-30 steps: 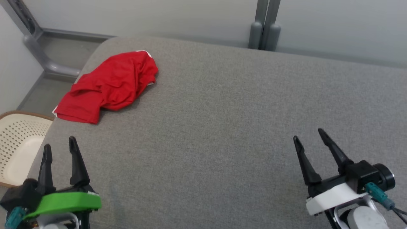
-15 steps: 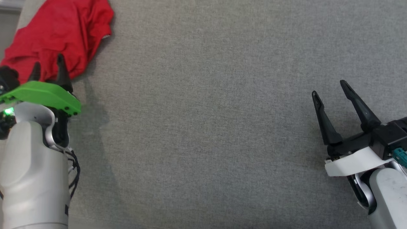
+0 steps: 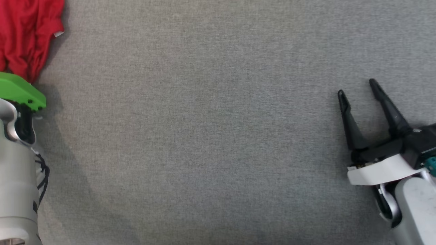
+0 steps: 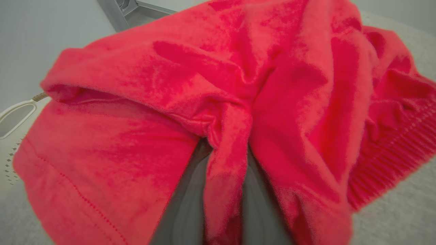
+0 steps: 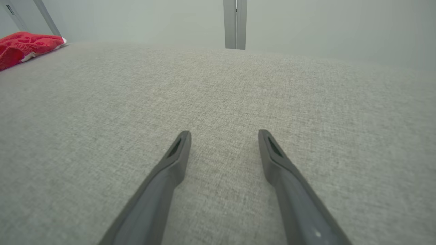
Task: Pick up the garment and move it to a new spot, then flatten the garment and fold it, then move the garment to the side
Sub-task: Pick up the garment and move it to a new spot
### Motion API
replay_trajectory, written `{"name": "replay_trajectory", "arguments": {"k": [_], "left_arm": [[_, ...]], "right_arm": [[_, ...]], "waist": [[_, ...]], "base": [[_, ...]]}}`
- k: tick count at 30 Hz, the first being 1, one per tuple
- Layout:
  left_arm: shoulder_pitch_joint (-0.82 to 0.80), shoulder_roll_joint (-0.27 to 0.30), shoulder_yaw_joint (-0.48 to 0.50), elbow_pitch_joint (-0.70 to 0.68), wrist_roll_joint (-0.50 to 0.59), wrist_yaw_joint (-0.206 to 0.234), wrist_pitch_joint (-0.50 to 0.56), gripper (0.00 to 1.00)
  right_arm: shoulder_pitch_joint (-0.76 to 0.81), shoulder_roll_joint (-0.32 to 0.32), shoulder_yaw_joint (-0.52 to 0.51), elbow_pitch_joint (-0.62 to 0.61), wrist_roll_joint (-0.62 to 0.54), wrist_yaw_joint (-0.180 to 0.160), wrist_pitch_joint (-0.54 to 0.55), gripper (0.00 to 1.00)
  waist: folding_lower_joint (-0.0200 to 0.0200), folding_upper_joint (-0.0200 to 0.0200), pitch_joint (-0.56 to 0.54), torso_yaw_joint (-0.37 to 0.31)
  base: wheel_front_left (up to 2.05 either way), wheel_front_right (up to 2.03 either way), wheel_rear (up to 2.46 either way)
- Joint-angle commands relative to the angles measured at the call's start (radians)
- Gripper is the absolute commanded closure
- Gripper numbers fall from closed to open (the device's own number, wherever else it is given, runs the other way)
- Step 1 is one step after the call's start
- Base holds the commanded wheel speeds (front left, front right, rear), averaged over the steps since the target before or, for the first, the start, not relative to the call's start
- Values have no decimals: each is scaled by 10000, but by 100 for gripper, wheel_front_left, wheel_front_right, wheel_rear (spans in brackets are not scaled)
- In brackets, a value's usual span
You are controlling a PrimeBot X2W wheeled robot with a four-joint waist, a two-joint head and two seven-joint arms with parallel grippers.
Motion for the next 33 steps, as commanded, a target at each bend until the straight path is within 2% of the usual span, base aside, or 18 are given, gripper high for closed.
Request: {"name": "replay_trajectory", "arguments": {"k": [1,6,11,15,20,24,26,29,33], "left_arm": [[544,-208,-118,268,-26,-174,-24,100],[1288,97,-544,-377,350,-412,-669,100],[2398,-312,-1306,-2383,375,-543,-590,100],[3645,-803,-2139,-5173,140,-606,334,100],[5355,-1209,-3239,-9275,-38,-557,2000,100],[6243,-1567,-4374,-11585,-236,-527,3275,100],[6493,-1763,-4974,-12173,-577,-534,3811,100],[6593,-1926,-5425,-12344,-890,-446,4270,100],[6261,-2000,-5405,-11218,-935,-175,4401,100]], "right_arm": [[443,199,164,435,73,-12,54,0],[833,839,356,718,164,-8,43,0],[1463,1478,343,981,146,-9,29,0],[1792,1774,366,1026,83,-9,29,0],[1903,1949,369,1017,41,-9,29,0],[1974,1990,209,995,41,-9,29,0],[1969,2001,109,1010,50,-9,30,0],[1922,2080,110,1036,82,-9,30,0],[1745,2175,152,1050,138,-9,30,0]], "waist": [[-2,-1,-828,-111],[-2,-1,-2232,-252],[-2,-1,-3566,-467],[-2,-1,-4112,-883],[-2,-1,-4389,-1624],[-2,-1,-4383,-2163],[-2,-1,-4339,-2424],[-2,-1,-4266,-2887],[-2,-1,-4087,-3419]], "base": [[0,0,0],[0,0,0],[0,0,0],[0,0,0],[0,0,0],[0,0,0],[0,0,0],[0,0,0],[0,0,0]]}}
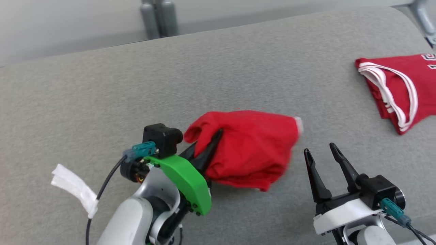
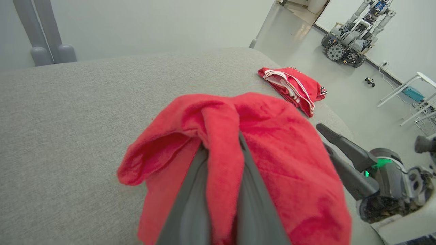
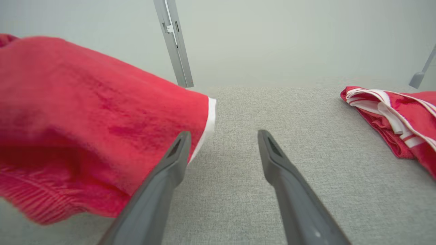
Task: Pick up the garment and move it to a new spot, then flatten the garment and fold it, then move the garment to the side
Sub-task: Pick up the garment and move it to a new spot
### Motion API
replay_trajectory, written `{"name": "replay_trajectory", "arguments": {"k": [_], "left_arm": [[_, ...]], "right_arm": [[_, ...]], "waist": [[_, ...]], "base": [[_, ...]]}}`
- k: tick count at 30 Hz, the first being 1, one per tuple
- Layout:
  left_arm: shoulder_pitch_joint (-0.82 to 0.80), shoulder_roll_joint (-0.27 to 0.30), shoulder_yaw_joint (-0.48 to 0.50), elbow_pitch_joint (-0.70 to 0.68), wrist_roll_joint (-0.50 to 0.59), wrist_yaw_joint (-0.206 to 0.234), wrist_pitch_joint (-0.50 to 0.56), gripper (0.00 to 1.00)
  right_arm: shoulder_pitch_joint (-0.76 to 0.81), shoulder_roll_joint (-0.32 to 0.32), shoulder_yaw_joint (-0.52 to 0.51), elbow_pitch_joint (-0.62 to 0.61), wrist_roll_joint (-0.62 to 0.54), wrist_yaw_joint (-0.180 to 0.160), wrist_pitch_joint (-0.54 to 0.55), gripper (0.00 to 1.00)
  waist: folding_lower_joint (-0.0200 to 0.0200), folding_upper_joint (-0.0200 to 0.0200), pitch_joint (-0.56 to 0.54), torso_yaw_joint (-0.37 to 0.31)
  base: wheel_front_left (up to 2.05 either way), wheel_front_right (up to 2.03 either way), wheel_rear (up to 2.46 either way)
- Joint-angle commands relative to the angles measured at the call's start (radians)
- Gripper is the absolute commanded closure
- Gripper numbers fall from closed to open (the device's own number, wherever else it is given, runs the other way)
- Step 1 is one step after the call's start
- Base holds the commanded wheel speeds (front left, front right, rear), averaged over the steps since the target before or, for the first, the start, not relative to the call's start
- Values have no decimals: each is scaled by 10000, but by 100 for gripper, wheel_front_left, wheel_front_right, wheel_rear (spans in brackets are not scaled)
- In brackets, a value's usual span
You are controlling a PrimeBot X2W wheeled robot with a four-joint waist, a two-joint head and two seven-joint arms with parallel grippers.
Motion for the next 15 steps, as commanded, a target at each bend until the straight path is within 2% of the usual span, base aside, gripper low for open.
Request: {"name": "replay_trajectory", "arguments": {"k": [1,4,7,8,9,10,11,15], "left_arm": [[-266,100,132,605,113,102,-61,100],[-471,75,334,2227,-9,145,-295,100],[-949,348,513,4025,755,360,-1290,100],[-1041,384,502,4488,925,420,-1628,82],[-1107,334,553,5002,1008,498,-2043,56],[-1166,269,609,5327,1013,484,-2402,9],[-1261,192,616,5654,974,362,-2878,0],[-1146,209,687,6293,1015,201,-4293,0]], "right_arm": [[-162,50,36,33,42,-3,-1,0],[-199,121,59,95,106,-3,-1,0],[-235,189,98,141,112,-3,-1,0],[-240,208,104,158,108,-3,-1,0],[-237,221,110,177,101,-3,-1,0],[-221,229,87,182,93,-3,-1,0],[-175,236,29,188,79,-3,-1,0],[-108,247,-152,77,-45,-3,-1,0]], "waist": [[1,-1,134,-856],[1,-1,201,-1125],[1,-1,212,-1313],[1,-1,206,-1345],[1,-1,191,-1362],[1,-1,169,-1360],[1,-1,113,-1322],[1,-1,-103,-1128]], "base": [[0,0,0],[0,0,0],[0,0,0],[0,0,0],[0,0,0],[0,0,0],[0,0,0],[0,0,0]]}}
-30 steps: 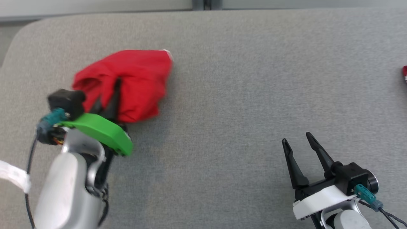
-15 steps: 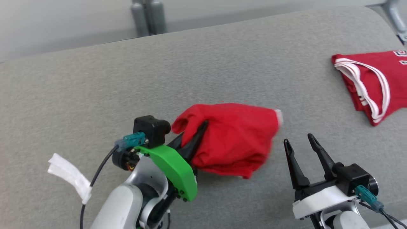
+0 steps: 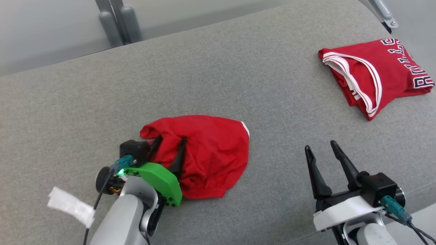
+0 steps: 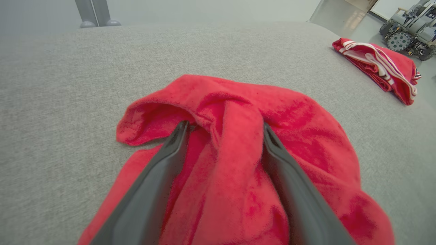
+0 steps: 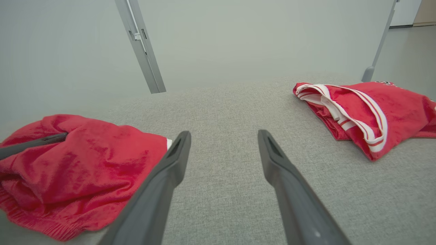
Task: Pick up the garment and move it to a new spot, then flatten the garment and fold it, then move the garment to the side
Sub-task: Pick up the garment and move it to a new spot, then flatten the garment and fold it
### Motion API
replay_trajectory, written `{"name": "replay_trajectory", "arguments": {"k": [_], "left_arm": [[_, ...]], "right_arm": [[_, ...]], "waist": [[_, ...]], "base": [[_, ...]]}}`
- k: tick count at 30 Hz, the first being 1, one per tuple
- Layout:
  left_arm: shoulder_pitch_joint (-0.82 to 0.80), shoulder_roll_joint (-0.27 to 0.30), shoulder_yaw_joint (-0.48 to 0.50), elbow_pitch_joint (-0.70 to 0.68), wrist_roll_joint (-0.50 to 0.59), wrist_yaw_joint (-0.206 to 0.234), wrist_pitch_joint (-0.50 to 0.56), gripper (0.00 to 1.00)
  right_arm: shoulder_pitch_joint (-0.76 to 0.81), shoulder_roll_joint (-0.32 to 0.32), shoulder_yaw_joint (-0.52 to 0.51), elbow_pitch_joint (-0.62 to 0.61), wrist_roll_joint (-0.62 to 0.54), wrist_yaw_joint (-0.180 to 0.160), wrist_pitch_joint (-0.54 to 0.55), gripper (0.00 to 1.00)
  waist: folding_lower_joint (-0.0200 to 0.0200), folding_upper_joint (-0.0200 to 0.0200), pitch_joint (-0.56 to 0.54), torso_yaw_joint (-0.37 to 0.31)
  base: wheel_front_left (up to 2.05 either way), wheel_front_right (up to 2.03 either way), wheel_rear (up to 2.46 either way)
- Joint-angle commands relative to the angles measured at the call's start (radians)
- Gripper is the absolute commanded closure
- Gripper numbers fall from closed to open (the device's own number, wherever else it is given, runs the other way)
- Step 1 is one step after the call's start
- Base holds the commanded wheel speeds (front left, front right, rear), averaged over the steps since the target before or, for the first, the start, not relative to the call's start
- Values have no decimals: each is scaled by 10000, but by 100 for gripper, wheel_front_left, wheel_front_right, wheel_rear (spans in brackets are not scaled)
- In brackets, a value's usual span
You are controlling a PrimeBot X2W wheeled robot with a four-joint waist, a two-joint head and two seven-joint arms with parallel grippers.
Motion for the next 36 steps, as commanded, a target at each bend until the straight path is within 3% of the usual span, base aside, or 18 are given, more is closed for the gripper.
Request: {"name": "replay_trajectory", "arguments": {"k": [1,6,11,15,20,26,36], "left_arm": [[130,124,134,-50,67,-31,-557,0],[1148,337,455,-879,446,409,-2364,0],[2818,320,1276,-2910,1122,1038,-2579,0],[4294,152,2123,-4181,1820,1225,-2577,0],[5614,-103,3232,-4846,2514,920,-2579,0],[5897,-287,4087,-4966,2695,804,-2580,0],[5925,-351,4151,-4922,2452,676,-2581,0]], "right_arm": [[41,-24,-117,-110,-84,-3,-1,0],[225,-178,-607,-409,-312,-3,-1,0],[539,-303,-1262,-824,-531,-3,-1,0],[910,-379,-1776,-1029,-704,-3,-1,0],[1295,-429,-2150,-973,-969,-3,-1,0],[1146,-222,-1899,-650,-957,-3,-1,0],[1117,-182,-1555,-423,-891,-3,-1,0]], "waist": [[0,-1,-221,236],[0,-1,-678,626],[0,-1,-1145,1141],[0,-1,-1543,1537],[0,-1,-1867,1974],[0,-1,-1893,2265],[0,-1,-1885,2636]], "base": [[0,0,0],[0,0,0],[0,0,0],[0,0,0],[0,0,0],[0,0,0],[0,0,0]]}}
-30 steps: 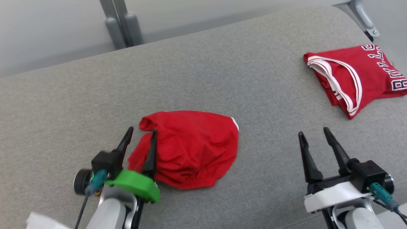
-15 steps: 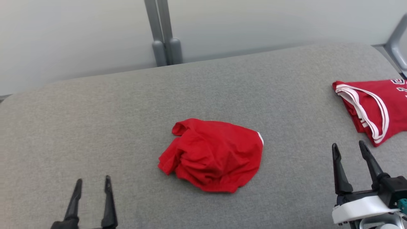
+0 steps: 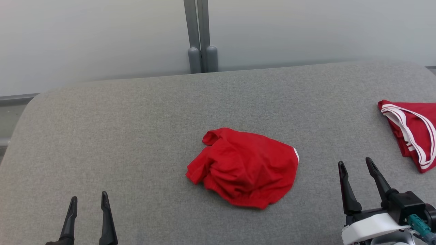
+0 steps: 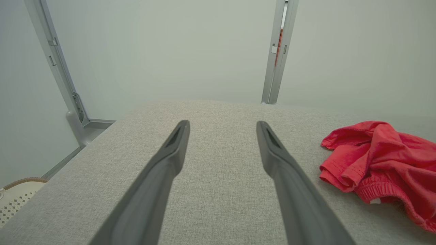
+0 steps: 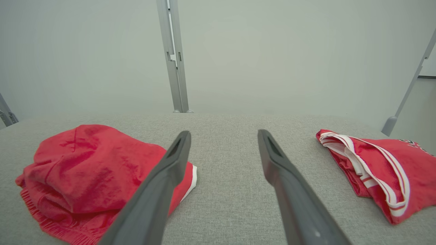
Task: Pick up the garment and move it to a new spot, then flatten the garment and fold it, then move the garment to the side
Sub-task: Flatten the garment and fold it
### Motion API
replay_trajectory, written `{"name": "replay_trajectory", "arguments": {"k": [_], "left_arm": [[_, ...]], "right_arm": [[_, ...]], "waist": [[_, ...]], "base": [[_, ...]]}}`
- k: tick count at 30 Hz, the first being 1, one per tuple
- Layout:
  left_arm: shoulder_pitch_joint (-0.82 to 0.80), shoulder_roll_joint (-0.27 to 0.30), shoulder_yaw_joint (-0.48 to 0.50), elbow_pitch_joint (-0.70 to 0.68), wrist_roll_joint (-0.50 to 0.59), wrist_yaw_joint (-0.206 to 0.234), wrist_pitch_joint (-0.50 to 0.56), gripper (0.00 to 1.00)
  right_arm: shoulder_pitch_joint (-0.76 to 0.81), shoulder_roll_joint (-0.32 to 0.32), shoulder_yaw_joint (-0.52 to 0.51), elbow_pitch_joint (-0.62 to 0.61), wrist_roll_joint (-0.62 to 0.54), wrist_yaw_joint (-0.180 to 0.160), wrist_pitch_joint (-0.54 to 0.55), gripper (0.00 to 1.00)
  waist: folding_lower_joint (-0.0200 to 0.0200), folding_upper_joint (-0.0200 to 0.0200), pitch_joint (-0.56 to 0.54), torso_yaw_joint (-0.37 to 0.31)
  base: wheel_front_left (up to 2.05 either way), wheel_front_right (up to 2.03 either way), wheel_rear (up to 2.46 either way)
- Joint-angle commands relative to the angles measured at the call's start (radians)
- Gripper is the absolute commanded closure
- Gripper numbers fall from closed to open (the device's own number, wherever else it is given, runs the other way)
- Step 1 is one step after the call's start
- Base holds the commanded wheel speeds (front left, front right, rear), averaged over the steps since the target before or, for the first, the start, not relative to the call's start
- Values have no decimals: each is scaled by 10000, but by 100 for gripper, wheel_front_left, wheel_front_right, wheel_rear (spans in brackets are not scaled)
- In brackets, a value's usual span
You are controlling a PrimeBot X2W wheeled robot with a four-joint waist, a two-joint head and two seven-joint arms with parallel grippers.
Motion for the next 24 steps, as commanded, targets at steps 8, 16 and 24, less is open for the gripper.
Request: {"name": "replay_trajectory", "arguments": {"k": [8,16,24], "left_arm": [[50,-5,95,34,-29,-38,-25,0],[-75,-6,-11,-23,-78,52,-24,0],[-861,-5,-2587,467,-1308,-92,-13,0]], "right_arm": [[-76,-86,21,32,56,-3,-1,0],[-137,-117,56,36,74,-3,-1,0],[-407,-271,-40,-82,164,-3,-1,0]], "waist": [[0,0,35,66],[0,0,100,-77],[0,0,556,-513]], "base": [[0,0,0],[0,0,0],[0,0,0]]}}
